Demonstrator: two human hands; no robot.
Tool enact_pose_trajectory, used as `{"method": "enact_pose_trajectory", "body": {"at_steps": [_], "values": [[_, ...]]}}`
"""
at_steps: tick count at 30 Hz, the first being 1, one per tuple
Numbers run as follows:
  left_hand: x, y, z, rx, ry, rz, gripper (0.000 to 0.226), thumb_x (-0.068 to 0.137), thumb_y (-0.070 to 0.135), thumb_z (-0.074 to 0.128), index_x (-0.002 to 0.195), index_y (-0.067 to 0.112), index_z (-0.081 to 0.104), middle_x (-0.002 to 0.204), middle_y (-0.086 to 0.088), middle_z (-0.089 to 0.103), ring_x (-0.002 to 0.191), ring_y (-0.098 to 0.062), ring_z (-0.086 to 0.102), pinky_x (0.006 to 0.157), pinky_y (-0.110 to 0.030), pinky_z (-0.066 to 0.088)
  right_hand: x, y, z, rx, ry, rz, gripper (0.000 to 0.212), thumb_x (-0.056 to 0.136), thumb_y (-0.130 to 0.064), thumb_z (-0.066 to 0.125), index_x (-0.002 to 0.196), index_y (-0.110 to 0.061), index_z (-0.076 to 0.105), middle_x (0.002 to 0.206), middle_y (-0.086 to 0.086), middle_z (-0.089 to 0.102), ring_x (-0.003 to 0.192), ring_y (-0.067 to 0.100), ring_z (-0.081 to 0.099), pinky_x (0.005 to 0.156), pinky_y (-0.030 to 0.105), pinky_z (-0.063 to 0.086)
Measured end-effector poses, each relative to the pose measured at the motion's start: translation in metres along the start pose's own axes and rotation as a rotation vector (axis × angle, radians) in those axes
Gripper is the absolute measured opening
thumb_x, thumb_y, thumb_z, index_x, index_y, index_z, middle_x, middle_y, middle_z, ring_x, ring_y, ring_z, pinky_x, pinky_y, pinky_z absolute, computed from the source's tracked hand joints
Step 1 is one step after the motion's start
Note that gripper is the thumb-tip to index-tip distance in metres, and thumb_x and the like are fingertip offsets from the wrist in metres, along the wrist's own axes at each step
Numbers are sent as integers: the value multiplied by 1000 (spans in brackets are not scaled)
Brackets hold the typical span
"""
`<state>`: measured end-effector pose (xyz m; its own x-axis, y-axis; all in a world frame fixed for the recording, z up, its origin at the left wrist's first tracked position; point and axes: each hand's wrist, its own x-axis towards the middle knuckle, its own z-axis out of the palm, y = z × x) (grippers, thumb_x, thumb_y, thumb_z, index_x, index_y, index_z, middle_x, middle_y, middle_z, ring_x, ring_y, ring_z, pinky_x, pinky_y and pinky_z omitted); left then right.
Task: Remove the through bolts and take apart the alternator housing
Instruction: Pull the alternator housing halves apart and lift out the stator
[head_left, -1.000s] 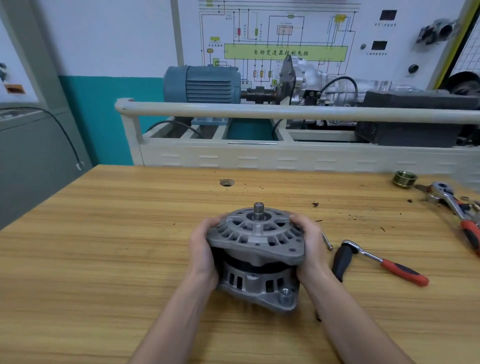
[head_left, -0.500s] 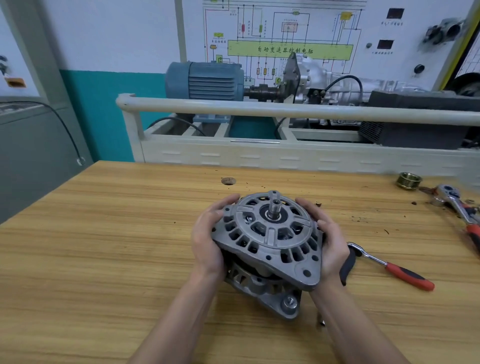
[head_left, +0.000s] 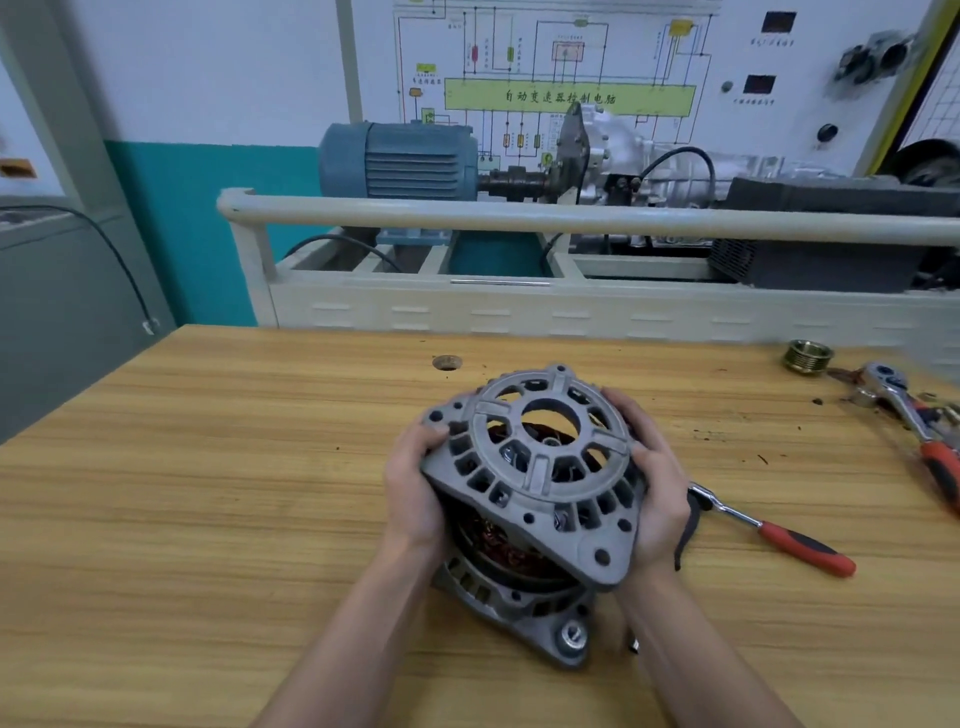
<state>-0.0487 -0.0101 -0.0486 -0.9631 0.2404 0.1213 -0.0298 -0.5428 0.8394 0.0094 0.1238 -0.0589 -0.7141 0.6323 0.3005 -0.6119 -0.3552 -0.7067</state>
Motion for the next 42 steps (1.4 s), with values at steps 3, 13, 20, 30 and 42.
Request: {"method": "enact_pose_trajectory", "body": {"at_steps": [3, 13, 20, 30, 42], "values": [[1, 7, -5, -23, -79, -30, 21, 69, 28, 61, 73, 10, 73, 70, -7, 70, 64, -21, 67, 55, -27, 54, 0, -1, 1, -28, -53, -36, 40, 77, -12, 41, 109, -4, 64, 109, 14, 67, 104, 31, 62, 84, 39, 54], [0, 24, 4, -150, -28, -58, 28, 70, 27, 51, 66, 14, 76, 75, -7, 71, 67, -21, 67, 60, -29, 55, 7, -8, 0, -263, -49, -92, 33, 77, -14, 44, 100, -12, 68, 100, -1, 72, 99, 16, 66, 78, 25, 53], [-7, 35, -1, -239, -128, -42, 39, 72, 26, 46, 87, 5, 74, 95, -16, 72, 83, -30, 69, 70, -35, 58, -7, -14, 6, -317, -77, 178, 33, 71, -29, 71, 103, -30, 65, 93, -3, 75, 82, 15, 72, 61, 21, 55], [-13, 45, 4, -233, -182, -4, 41, 70, 24, 47, 97, 1, 68, 95, -15, 71, 86, -29, 67, 72, -33, 56, -15, -28, 19, -194, -17, 185, 19, 89, -9, 60, 102, -23, 63, 81, 0, 76, 71, 16, 73, 55, 22, 55], [17, 145, 18, 274, -359, 78, 46, 67, 15, 75, 106, -2, 57, 87, -9, 73, 79, -24, 71, 70, -34, 58, 41, -103, 80, -212, -458, -130, 42, 86, -1, 56, 124, -19, 55, 112, 2, 62, 100, 20, 62, 85, 32, 56]]}}
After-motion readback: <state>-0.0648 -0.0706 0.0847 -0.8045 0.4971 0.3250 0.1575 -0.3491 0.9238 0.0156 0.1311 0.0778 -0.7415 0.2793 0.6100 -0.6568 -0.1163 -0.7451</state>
